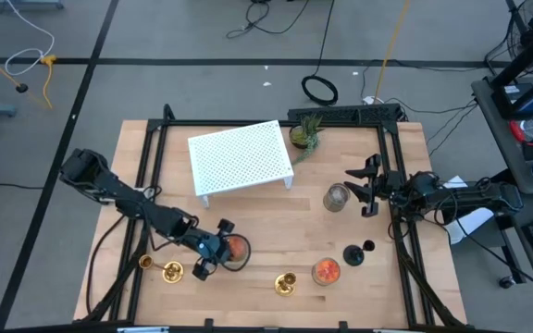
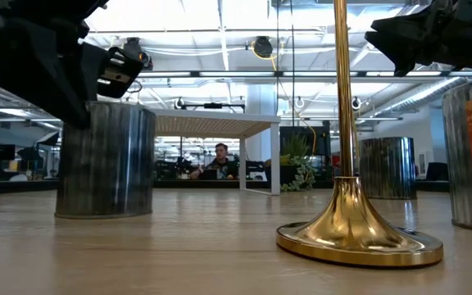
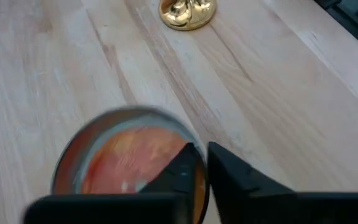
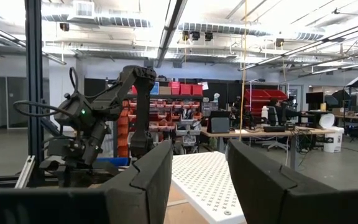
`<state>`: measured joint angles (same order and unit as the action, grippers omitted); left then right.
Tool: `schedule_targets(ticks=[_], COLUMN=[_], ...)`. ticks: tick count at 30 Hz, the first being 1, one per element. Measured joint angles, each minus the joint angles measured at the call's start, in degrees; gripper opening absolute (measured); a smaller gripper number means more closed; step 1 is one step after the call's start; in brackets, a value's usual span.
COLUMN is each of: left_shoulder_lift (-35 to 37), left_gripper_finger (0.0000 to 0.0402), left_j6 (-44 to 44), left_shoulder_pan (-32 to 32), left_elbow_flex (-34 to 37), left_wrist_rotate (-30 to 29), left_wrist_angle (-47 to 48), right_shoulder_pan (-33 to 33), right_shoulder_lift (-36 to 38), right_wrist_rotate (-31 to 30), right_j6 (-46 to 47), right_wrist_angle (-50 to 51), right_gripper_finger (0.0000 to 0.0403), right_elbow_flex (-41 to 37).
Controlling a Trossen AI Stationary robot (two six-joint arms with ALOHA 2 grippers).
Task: Pick & Place candle stick holders
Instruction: Put the top orange scented candle on the shelf
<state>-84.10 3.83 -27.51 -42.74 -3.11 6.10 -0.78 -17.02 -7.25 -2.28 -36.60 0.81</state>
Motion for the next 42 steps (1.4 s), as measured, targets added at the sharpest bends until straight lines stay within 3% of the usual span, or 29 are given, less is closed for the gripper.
schedule_targets(ticks=[15,26,31,35,42], left_shoulder_lift=[6.15,9.95,10.02,10.0,10.02], left_gripper_finger=[0.0006,0.0005,0.0006,0.0004,0.0004], left_j6=[-0.06,0.56,0.62,0.11,-4.95], left_shoulder_pan=[0.11,-0.92,-0.92,-0.33,7.82], left_elbow_flex=[0.02,-8.69,-15.22,-22.37,-33.0], left_wrist_rotate=[-6.06,-12.13,-15.1,-18.4,-20.5], left_wrist_angle=[-0.28,8.29,16.81,29.44,49.75], right_shoulder_pan=[0.0,0.0,0.0,0.0,0.0], right_shoulder_lift=[-0.02,-0.07,-0.07,-0.07,-0.07], right_wrist_rotate=[-0.17,-0.2,-0.2,-0.21,-0.22], right_j6=[-0.14,-0.14,-0.14,-0.14,-0.14], right_wrist_angle=[0.02,0.02,0.13,0.13,0.13], right_gripper_finger=[0.0151,0.0151,0.0151,0.0151,0.0151], right_elbow_flex=[0.01,-0.01,0.0,-0.01,0.0])
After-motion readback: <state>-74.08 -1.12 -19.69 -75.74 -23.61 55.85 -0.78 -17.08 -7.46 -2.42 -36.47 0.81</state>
